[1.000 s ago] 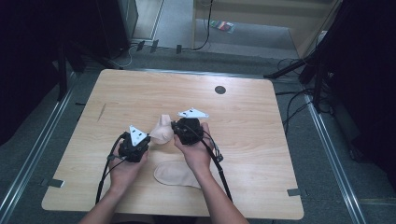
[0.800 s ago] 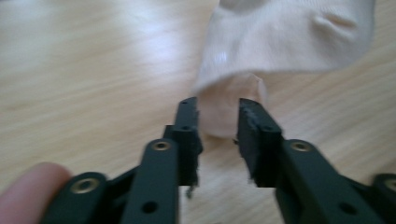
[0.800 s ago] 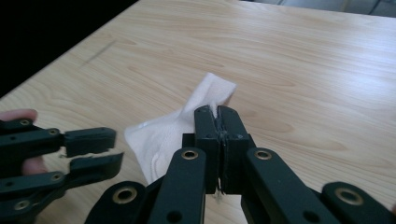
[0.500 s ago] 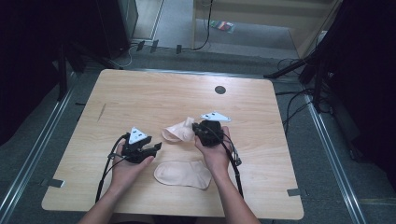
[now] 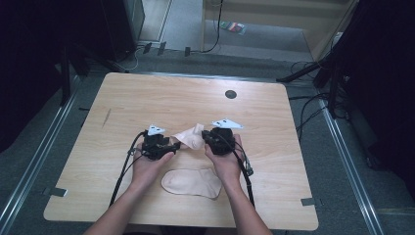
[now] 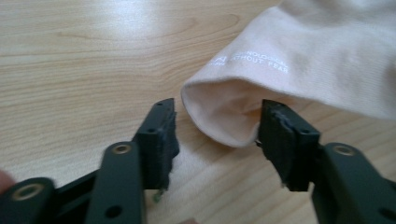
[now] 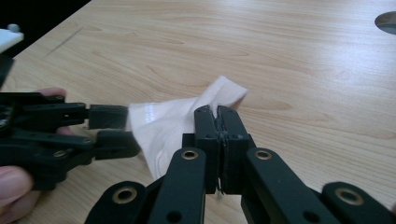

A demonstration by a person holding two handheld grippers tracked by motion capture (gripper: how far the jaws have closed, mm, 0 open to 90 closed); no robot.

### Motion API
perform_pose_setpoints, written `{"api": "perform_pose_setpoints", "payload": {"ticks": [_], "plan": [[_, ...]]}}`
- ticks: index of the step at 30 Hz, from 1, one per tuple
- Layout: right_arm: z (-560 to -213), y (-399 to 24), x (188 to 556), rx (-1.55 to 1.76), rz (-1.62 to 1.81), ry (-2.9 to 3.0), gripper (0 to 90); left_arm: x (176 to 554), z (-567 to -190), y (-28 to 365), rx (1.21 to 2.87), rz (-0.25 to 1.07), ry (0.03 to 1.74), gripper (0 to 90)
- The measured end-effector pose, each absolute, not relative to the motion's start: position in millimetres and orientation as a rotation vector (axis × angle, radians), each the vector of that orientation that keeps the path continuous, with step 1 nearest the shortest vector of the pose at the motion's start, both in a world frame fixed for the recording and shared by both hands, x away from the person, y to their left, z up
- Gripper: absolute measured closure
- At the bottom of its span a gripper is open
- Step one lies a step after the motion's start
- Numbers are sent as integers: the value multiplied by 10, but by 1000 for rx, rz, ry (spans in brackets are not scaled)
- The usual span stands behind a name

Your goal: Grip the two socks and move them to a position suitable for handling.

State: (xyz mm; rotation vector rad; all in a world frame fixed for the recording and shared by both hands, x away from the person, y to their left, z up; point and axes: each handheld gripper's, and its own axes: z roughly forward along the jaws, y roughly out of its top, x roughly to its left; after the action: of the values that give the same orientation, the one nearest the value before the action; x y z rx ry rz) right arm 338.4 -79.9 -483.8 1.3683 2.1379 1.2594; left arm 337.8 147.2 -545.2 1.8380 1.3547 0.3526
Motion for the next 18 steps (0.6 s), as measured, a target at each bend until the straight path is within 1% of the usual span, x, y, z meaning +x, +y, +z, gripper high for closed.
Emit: {"api": "perform_pose_setpoints", "payload": {"ticks": [1,2,5,6,8,9,13,15,17,18], "plan": [[-4830,-802,3379,1367,1262,2141,891,3381,-5448,1462,1836,367,1349,548],[-4824,-803,3375,1365,1267,2138,891,3378,-5442,1446,1843,403,1331,626],[-4792,-820,3364,1361,1287,2132,891,3381,-5431,1452,1845,438,1315,868],[-4782,-824,3362,1362,1289,2132,891,3373,-5416,1464,1838,460,1314,900],[-4761,-834,3361,1363,1299,2126,891,3342,-5358,1512,1824,514,1278,900],[-4752,-839,3362,1359,1304,2126,891,3306,-5307,1542,1816,586,1260,900],[-4735,-810,3364,1325,1329,2139,891,3185,-5134,1664,1772,802,1213,900],[-4739,-775,3359,1316,1339,2139,891,3119,-5075,1720,1760,882,1182,900],[-4754,-736,3358,1314,1351,2146,891,3095,-5081,1759,1758,848,1175,900],[-4762,-726,3359,1318,1354,2148,891,3114,-5119,1784,1776,750,1189,900]]}}
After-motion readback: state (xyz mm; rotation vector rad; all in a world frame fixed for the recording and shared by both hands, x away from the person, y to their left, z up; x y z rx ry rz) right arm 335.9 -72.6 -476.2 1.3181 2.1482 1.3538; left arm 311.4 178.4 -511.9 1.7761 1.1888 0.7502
